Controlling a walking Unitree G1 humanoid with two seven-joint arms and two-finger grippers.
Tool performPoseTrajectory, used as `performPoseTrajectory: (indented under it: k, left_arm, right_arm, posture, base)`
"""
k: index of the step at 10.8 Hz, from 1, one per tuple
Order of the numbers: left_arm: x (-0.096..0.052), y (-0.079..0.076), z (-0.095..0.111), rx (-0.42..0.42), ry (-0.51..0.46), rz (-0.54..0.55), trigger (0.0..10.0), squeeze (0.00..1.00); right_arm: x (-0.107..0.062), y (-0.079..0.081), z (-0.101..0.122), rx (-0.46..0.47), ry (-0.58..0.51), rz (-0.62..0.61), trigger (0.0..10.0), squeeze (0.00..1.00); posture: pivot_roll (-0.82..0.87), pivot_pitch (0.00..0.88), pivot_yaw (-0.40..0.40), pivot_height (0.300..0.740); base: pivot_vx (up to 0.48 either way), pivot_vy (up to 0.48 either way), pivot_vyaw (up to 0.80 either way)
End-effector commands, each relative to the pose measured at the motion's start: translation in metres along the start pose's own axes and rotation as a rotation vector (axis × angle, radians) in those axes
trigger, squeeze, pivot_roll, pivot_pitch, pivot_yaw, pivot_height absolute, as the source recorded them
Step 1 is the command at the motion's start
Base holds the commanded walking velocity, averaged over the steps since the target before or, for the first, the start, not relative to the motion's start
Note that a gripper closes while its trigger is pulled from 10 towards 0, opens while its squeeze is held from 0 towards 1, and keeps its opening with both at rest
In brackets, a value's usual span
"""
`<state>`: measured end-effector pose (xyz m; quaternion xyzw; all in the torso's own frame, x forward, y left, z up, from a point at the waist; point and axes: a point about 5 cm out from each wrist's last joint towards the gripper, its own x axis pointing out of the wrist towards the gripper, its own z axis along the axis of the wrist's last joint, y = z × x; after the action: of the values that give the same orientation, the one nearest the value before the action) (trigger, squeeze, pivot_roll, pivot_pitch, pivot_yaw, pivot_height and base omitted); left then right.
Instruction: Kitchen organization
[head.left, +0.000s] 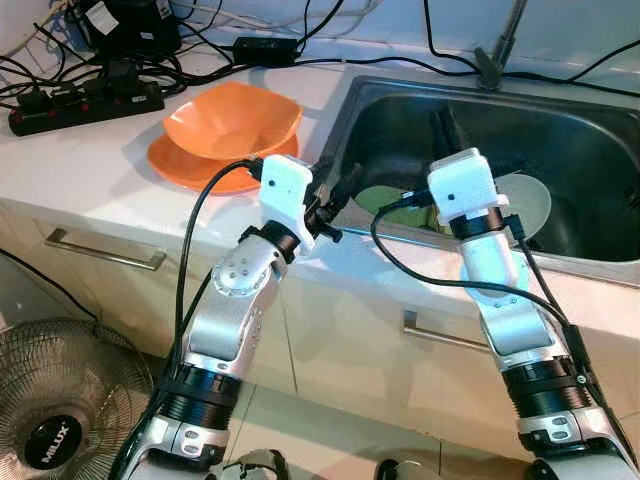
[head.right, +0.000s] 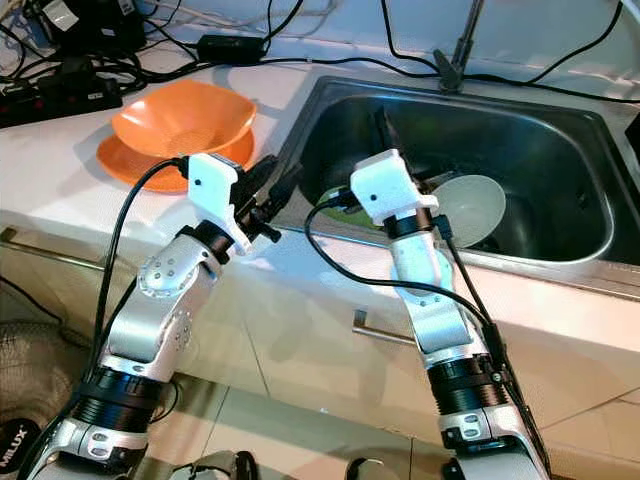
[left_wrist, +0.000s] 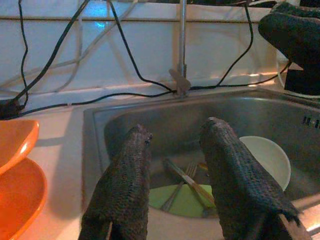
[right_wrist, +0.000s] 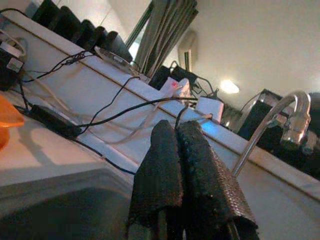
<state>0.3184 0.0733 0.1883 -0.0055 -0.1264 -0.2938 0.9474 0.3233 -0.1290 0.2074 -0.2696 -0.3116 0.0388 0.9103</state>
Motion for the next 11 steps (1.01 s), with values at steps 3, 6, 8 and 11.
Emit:
performPoseTrajectory:
  k: [3, 6, 8, 11]
  left_arm:
    - [-0.001, 0.0, -0.003, 0.012, 0.011, 0.001, 10.0, 0.0]
    - [0.001, 0.006, -0.002, 0.059, 0.01, 0.036, 10.0, 0.0]
    - [0.0, 0.01, -0.003, 0.096, 0.017, 0.064, 10.0, 0.0]
    - [-0.002, 0.014, -0.008, 0.142, 0.037, 0.111, 10.0, 0.0]
  right_arm:
    - [-0.001, 0.0, 0.003, -0.023, -0.033, -0.004, 0.0, 0.0]
    - [-0.004, 0.002, -0.004, 0.031, 0.021, 0.019, 10.0, 0.0]
    - [-0.002, -0.003, -0.009, 0.18, 0.106, -0.015, 10.0, 0.0]
    - [-0.019, 0.0, -0.031, 0.406, 0.32, -0.099, 10.0, 0.0]
  posture:
    - [0.04, 0.087, 0.028, 0.74]
    - [0.03, 0.086, 0.027, 0.74]
    - [0.03, 0.086, 0.024, 0.74]
    - [0.02, 0.086, 0.025, 0.74]
  base:
    - [0.0, 0.0, 0.0]
    - [0.0, 0.0, 0.0]
    - [0.0, 0.0, 0.0]
    - [0.0, 0.0, 0.0]
